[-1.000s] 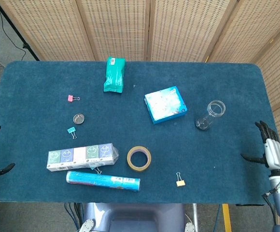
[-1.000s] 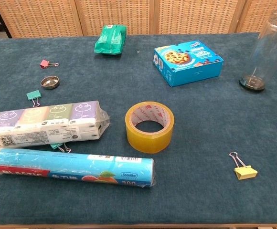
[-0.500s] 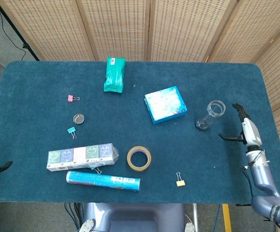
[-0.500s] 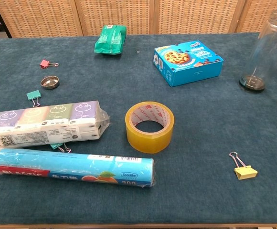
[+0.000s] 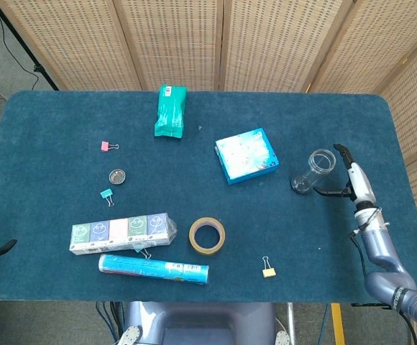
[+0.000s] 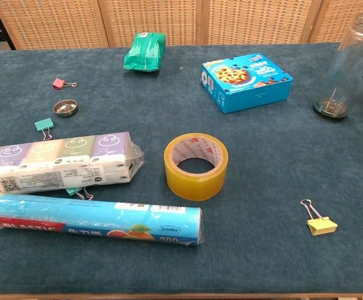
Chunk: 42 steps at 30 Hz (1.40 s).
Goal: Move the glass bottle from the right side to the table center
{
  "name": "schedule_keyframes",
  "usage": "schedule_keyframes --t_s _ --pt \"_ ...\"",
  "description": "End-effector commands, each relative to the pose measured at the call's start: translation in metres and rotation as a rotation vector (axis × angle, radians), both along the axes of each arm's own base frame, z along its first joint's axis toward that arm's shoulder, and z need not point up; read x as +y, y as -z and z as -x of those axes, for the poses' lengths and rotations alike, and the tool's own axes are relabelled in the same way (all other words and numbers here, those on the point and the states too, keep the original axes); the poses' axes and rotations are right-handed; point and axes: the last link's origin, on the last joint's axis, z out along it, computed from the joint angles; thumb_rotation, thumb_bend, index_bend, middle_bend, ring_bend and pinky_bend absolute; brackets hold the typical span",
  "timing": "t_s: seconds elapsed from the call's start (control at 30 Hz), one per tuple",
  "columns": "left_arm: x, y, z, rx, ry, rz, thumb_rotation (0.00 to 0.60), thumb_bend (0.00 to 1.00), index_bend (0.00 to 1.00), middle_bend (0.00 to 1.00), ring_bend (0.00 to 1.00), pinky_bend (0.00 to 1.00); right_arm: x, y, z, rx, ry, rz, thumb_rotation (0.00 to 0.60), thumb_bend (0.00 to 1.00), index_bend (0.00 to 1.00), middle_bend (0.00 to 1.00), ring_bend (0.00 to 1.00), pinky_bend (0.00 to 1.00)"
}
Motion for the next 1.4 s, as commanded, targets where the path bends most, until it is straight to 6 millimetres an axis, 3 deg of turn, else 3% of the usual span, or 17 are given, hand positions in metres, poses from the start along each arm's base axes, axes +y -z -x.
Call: schedule_keyframes --t_s 0.03,0.6,0.7,0.9,1.0,1.17,1.4 --pt "0.000 0.000 0.000 -0.001 0.000 0.005 0.600 0.00 0.00 0.00 0.00 0.00 -0.005 0.000 -0.001 -0.014 -0.002 -0.008 0.600 0.00 0.00 0.00 0.00 0.00" --pt "0.000 -0.002 0.002 -0.012 -0.006 -0.001 0.600 0.00 0.00 0.00 0.00 0.00 -0.015 0.020 -0.007 -0.094 -0.008 -0.017 0.600 0.00 0.00 0.00 0.00 0.03" --pt "0.000 -0.003 0.002 -0.013 -0.008 -0.003 0.600 0.00 0.00 0.00 0.00 0.00 -0.016 0.023 -0.007 -0.107 -0.003 0.000 0.600 0.00 0.03 0.05 0.06 0.13" --pt "0.000 -0.003 0.003 -0.017 -0.013 -0.006 0.600 0.00 0.00 0.00 0.00 0.00 -0.017 0.025 -0.006 -0.130 0.003 -0.003 0.600 0.00 0.25 0.27 0.28 0.30" --pt "0.000 -0.004 0.003 -0.019 -0.013 -0.008 0.600 0.00 0.00 0.00 0.00 0.00 -0.016 0.026 -0.005 -0.119 0.002 -0.006 0.600 0.10 0.35 0.35 0.36 0.32" --pt "0.000 -0.004 0.003 -0.021 -0.012 -0.007 0.600 0.00 0.00 0.00 0.00 0.00 -0.014 0.028 -0.005 -0.116 -0.003 -0.002 0.600 0.36 0.47 0.44 0.43 0.32" --pt "-0.001 -0.005 0.003 -0.026 -0.008 -0.007 0.600 0.00 0.00 0.00 0.00 0.00 -0.013 0.029 -0.008 -0.110 -0.015 0.017 0.600 0.43 0.53 0.49 0.47 0.32"
